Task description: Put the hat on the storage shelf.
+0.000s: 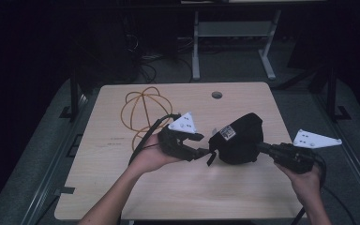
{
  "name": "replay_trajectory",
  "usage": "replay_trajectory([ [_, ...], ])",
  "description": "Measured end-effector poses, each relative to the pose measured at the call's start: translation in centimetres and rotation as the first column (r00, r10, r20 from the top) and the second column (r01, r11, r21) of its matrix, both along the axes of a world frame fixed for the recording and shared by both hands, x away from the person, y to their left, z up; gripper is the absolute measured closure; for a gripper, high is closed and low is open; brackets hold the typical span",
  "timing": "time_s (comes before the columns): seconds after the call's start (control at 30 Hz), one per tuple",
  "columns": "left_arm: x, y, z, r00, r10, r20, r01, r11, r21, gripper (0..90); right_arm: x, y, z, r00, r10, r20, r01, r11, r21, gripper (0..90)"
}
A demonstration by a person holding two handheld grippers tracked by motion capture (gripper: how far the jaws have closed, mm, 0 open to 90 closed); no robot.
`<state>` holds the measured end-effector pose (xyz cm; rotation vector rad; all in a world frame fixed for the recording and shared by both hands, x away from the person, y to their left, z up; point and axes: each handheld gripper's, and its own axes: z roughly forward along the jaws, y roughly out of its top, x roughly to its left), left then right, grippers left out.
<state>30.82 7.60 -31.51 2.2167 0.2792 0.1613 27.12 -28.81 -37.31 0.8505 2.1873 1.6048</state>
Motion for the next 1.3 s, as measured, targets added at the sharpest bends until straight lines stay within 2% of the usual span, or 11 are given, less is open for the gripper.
replay_trajectory([
  [0.3, -0.5, 2.4, -1.6, 0.9996, 0.03, 0.003, -0.03, 0.9995, -0.006, 47.4, 0.7, 0.5, 2.2, 0.9999, 0.014, 0.007, -0.014, 1.0, -0.017, 89.1],
  [0.37, -0.6, 3.1, -2.4, 0.9994, 0.032, -0.014, -0.033, 0.9994, -0.012, 46.6, 0.9, 0.6, 3.1, 0.9998, 0.014, 0.012, -0.014, 1.0, -0.013, 89.1],
  [0.43, -0.5, 3.7, -3.1, 0.9985, 0.026, -0.048, -0.027, 0.9993, -0.028, 45.9, 1.1, 0.6, 3.5, 0.9998, 0.011, 0.017, -0.011, 1.0, -0.013, 89.1],
  [0.6, -0.7, 4.6, -4.6, 0.9974, 0.047, -0.054, -0.048, 0.9987, -0.014, 43.8, 1.5, 0.5, 4.8, 0.9996, 0.0, 0.027, 0.0, 1.0, -0.016, 89.1],
  [0.7, -1.0, 4.7, -5.6, 0.9971, 0.046, -0.061, -0.047, 0.9988, -0.015, 43.8, 1.9, 0.7, 5.3, 0.9996, -0.003, 0.028, 0.003, 1.0, -0.022, 89.1],
  [0.97, -1.8, 5.1, -7.6, 0.9985, 0.032, -0.044, -0.031, 0.9994, 0.014, 44.1, 2.7, 2.0, 6.3, 0.9996, 0.018, 0.023, -0.017, 0.999, -0.039, 89.1],
  [1.03, -1.8, 5.2, -8.0, 0.9988, 0.03, -0.039, -0.029, 0.9992, 0.028, 43.4, 2.9, 2.3, 6.6, 0.9994, 0.025, 0.026, -0.024, 0.999, -0.037, 89.0],
  [1.2, -2.0, 5.2, -8.8, 0.9991, 0.032, -0.028, -0.031, 0.9991, 0.029, 41.1, 3.4, 3.1, 7.3, 0.9986, 0.047, 0.025, -0.046, 0.998, -0.036, 89.0],
  [1.3, -2.0, 5.1, -9.1, 0.9988, 0.04, -0.029, -0.039, 0.9985, 0.038, 36.7, 3.6, 3.5, 7.7, 0.9983, 0.055, 0.019, -0.054, 0.998, -0.044, 89.1],
])
